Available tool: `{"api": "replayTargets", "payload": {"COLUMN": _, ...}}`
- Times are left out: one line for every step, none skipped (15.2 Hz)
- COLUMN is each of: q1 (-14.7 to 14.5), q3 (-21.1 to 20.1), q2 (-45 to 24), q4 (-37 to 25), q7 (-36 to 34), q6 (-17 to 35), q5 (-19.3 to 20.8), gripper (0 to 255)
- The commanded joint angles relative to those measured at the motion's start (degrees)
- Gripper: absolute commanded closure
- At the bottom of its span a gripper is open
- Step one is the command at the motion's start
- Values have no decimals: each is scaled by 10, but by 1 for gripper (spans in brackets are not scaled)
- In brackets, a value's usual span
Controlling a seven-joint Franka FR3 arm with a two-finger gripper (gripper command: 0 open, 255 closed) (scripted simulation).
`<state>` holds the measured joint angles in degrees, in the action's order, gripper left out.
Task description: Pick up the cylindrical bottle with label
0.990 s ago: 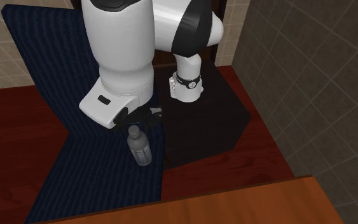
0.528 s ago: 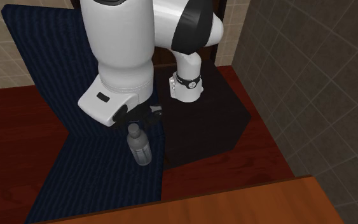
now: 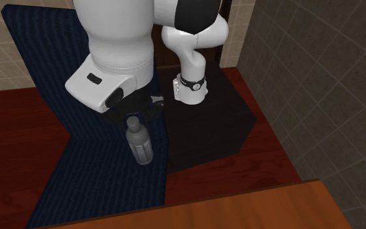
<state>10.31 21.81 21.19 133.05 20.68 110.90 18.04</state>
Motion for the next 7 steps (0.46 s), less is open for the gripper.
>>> {"api": "replayTargets", "payload": {"q1": -1, "q3": -3, "q2": 4, "q4": -12, "q7": 2, "q6": -16, "q5": -1, "gripper": 255}}
{"api": "replayTargets", "payload": {"q1": -1, "q3": -4, "q2": 6, "q4": -18, "q7": 3, "q6": -24, "q5": -2, "gripper": 255}}
{"api": "replayTargets", "payload": {"q1": -1, "q3": -5, "q2": 7, "q4": -25, "q7": 4, "q6": -32, "q5": -3, "gripper": 255}}
{"api": "replayTargets", "payload": {"q1": -1, "q3": -6, "q2": 9, "q4": -31, "q7": 5, "q6": -39, "q5": -4, "gripper": 255}}
{"api": "replayTargets", "payload": {"q1": -2, "q3": -7, "q2": 10, "q4": -38, "q7": 6, "q6": -47, "q5": -4, "gripper": 255}}
{"api": "replayTargets", "payload": {"q1": -2, "q3": -7, "q2": 10, "q4": -39, "q7": 6, "q6": -48, "q5": -4, "gripper": 255}}
{"api": "replayTargets", "payload": {"q1": -2, "q3": -7, "q2": 10, "q4": -39, "q7": 6, "q6": -48, "q5": -4, "gripper": 255}}
